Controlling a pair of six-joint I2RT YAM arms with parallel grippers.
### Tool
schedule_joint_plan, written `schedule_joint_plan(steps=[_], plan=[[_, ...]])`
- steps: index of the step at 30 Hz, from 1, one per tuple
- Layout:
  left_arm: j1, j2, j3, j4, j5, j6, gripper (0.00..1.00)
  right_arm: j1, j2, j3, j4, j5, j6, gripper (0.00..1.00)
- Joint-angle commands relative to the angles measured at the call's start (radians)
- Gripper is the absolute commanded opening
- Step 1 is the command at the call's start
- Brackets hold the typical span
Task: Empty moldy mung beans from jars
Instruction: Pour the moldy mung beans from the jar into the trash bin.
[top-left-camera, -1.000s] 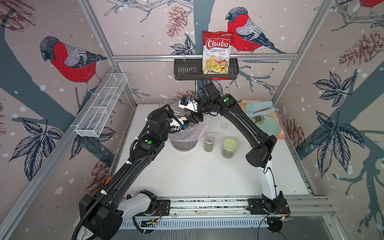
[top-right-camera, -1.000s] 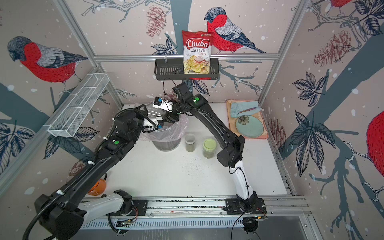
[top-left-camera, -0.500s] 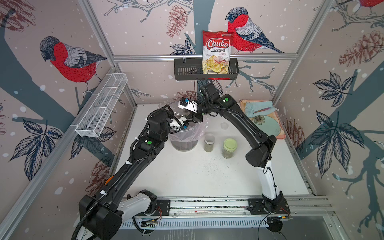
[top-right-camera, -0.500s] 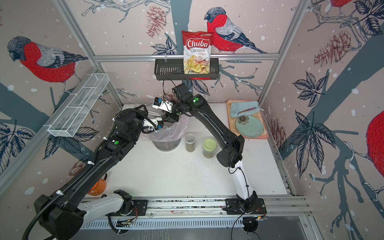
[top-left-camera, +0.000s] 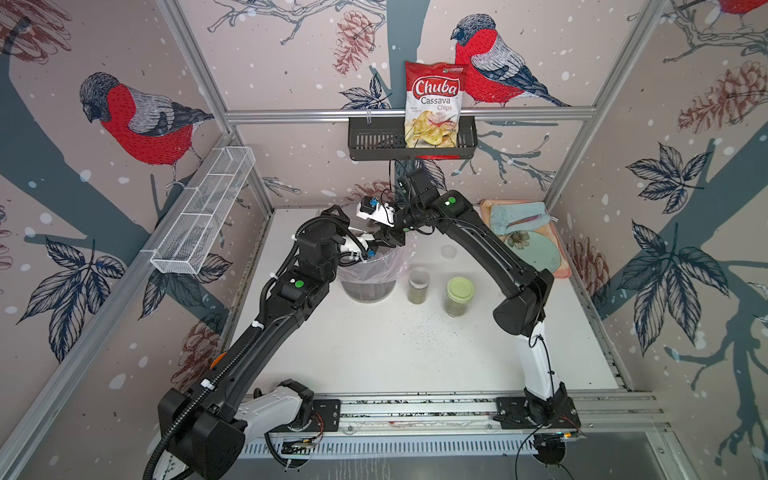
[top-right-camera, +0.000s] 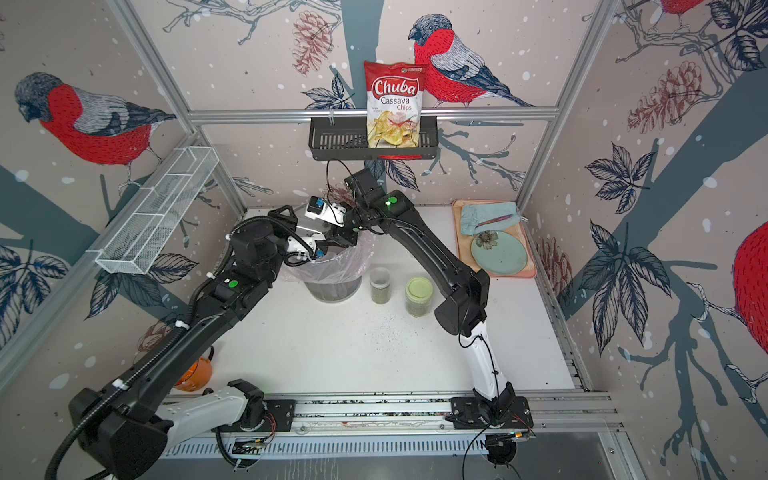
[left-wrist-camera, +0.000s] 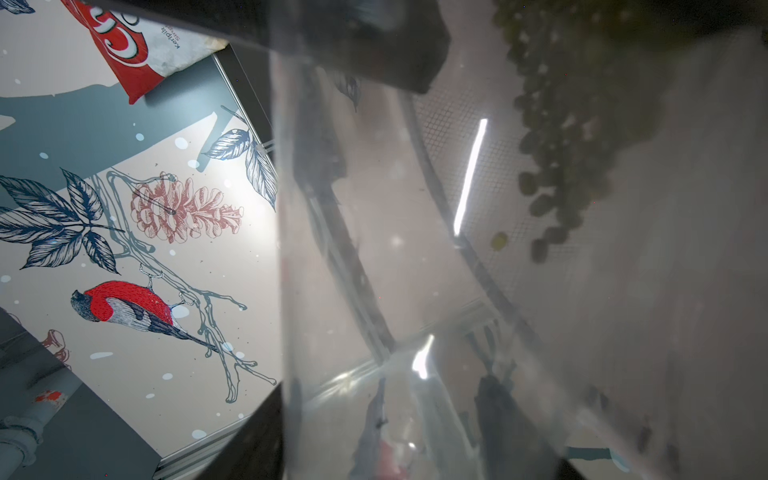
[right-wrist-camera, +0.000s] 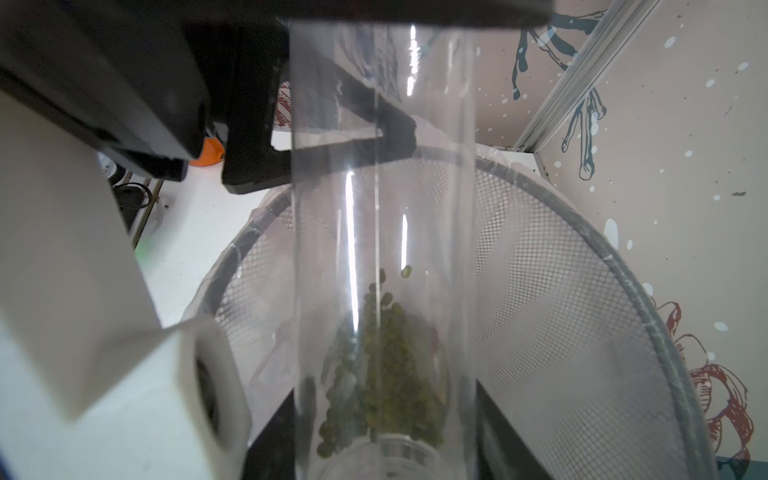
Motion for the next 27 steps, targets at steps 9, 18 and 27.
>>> schedule_joint_plan(steps=[9,18,27], plan=[[-0.003,-0.001,0.013,0.075,0.026,0.01,0.97,-0.006,-0.007,-0.013,0.051,-0.056,0.042,0.34],[0.001,-0.039,0.012,0.074,-0.001,-0.032,0.97,-0.022,-0.01,-0.016,0.158,-0.072,0.136,0.34],[0.018,-0.106,0.006,0.19,0.042,-0.165,0.97,-0.04,-0.004,-0.056,0.401,-0.043,0.369,0.35]])
